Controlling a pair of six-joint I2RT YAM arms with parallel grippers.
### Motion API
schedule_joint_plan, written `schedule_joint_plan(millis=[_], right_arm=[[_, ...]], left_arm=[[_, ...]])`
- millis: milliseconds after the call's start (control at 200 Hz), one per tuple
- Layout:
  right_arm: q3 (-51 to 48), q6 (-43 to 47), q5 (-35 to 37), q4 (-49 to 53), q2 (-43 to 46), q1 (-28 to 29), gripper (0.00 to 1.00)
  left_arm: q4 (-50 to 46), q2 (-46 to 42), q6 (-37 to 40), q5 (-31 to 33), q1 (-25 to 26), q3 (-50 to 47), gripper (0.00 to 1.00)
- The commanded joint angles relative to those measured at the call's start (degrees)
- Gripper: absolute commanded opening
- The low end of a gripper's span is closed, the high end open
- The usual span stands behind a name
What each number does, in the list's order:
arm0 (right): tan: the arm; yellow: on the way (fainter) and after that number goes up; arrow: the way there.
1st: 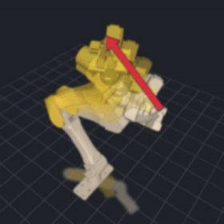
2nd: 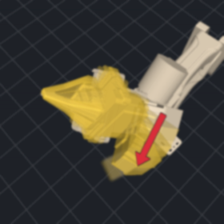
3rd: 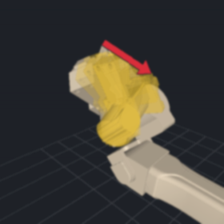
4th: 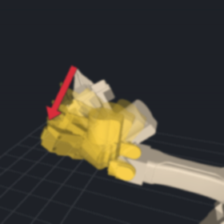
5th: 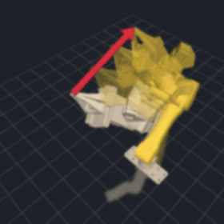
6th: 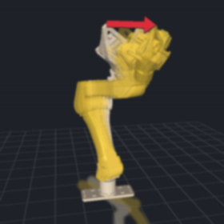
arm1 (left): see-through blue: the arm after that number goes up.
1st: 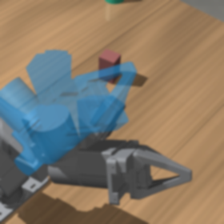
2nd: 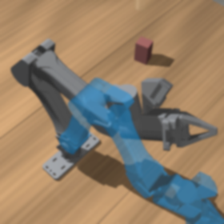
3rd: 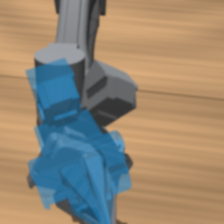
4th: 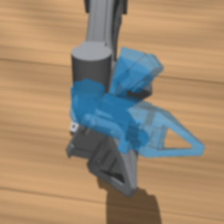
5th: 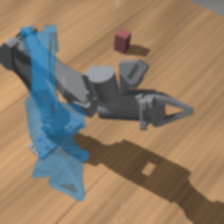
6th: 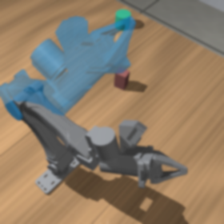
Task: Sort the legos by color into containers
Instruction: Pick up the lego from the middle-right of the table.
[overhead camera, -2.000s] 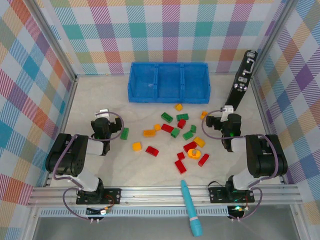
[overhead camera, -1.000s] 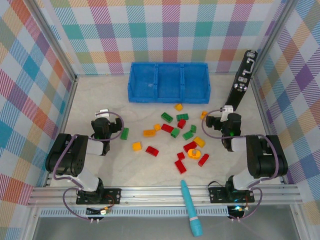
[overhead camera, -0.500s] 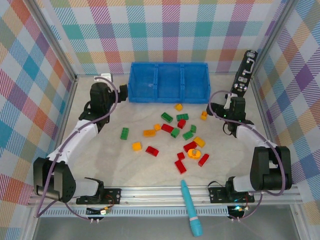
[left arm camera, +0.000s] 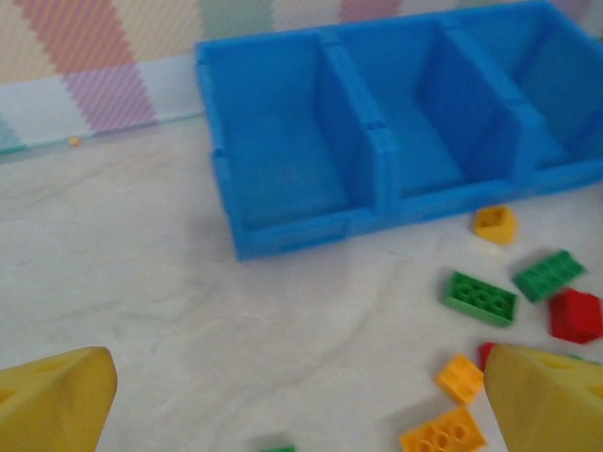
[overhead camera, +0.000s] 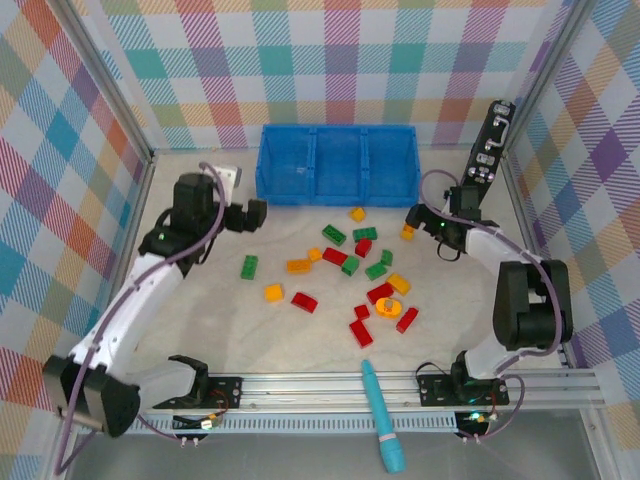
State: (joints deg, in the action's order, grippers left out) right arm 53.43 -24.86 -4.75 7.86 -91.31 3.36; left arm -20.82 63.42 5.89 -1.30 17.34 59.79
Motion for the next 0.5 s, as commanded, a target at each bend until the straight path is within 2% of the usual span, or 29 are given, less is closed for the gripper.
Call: schedule_joint_plan(millis=[0,245,345,410,495], right_arm=[[4.33,1.02,1.68,3.62,-3.23,2.95,0.98],[11.12,1.23,4.74,7.04,-11.29,5.50,0.96],[12.52,1.13,5.92,8.10,-13.03,5.78,0.95],[13.01,1.05,6.86,8.98,-13.62,5.87,0.94],[13.13,1.41,6.89,9.22,-14.20,5.87,0.93]], left_arm=[[8.17,-6.89,1.05,-7.79,1.61,-7.16,1.00],[9.61,-14.33,-0.27,-3.22,3.23,-7.38,1.00],[10.05,-15.84,-2.46,2.10,3.23,-6.27,1.00],[9.69,-15.46,-7.98,10.37,3.22,-3.49,1.00],[3.41,-14.09,-19.34,26.42,3.16,1.55,1.00]])
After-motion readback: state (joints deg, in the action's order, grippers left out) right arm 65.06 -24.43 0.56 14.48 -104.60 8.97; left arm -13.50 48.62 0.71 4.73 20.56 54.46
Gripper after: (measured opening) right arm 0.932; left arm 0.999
